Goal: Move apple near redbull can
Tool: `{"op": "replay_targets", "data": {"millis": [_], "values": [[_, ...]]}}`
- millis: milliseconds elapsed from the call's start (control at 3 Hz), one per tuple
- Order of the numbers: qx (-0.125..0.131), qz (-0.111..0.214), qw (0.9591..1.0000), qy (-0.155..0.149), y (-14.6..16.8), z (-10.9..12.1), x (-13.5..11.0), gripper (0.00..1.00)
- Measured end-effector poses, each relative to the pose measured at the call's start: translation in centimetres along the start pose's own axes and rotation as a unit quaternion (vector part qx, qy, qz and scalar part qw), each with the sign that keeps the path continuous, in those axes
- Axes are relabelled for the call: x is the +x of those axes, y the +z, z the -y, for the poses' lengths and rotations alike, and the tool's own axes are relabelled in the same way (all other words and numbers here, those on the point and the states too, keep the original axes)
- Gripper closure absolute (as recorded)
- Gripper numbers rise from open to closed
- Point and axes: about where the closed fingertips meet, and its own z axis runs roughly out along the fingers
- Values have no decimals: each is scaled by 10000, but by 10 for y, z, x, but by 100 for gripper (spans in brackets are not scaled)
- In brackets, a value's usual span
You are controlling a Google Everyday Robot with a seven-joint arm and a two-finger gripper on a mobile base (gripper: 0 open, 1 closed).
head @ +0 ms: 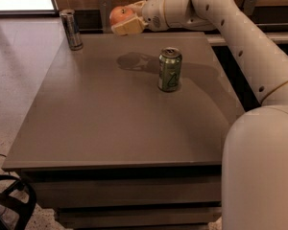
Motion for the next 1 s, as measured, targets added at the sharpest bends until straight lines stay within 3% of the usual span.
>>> {"op": "replay_targets", "data": {"millis": [333, 667, 1000], "values": [[0, 0, 10000, 0, 0, 0, 0, 100], [-96, -249, 9996, -72, 19, 2, 6, 100], [-218, -272, 9993, -136, 44, 5, 16, 100]]}}
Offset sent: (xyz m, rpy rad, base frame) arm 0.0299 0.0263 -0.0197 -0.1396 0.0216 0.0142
